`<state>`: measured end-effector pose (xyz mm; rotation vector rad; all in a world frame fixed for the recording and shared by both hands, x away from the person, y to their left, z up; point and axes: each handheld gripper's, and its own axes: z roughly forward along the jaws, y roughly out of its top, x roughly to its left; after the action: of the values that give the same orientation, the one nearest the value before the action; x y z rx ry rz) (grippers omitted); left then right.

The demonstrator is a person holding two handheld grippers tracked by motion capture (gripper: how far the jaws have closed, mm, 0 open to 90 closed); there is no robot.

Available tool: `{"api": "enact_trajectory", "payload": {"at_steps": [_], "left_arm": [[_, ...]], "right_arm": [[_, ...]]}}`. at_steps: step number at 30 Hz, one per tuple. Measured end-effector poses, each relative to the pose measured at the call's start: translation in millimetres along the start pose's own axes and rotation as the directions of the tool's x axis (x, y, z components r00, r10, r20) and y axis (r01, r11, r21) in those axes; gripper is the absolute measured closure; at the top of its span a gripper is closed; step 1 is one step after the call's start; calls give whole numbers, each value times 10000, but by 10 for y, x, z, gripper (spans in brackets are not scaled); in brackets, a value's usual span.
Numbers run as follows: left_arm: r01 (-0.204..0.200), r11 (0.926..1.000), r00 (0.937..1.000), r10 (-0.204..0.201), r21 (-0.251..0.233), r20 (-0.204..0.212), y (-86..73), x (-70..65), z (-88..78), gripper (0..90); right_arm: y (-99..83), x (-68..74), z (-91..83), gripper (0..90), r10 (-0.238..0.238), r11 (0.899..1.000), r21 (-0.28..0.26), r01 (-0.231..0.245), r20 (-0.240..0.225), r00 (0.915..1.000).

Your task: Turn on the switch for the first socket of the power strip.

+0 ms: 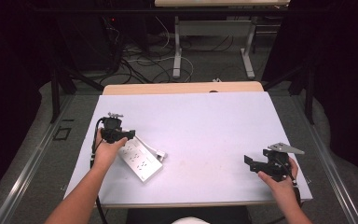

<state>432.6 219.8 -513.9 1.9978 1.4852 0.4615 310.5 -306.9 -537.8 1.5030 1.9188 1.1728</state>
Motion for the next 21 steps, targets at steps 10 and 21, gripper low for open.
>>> {"api": "enact_trajectory", "payload": {"at_steps": [10,21], "left_arm": [[-66,9998,10000,66,-160,-5,14,49,-62,315],[-81,9991,9994,95,-418,335,-28,71,-191,300]], "right_arm": [[-3,-8,-9,128,46,10000,79,-46,-45,10000],[-7,-8,-9,130,134,9999,100,-133,-58,9999]]}}
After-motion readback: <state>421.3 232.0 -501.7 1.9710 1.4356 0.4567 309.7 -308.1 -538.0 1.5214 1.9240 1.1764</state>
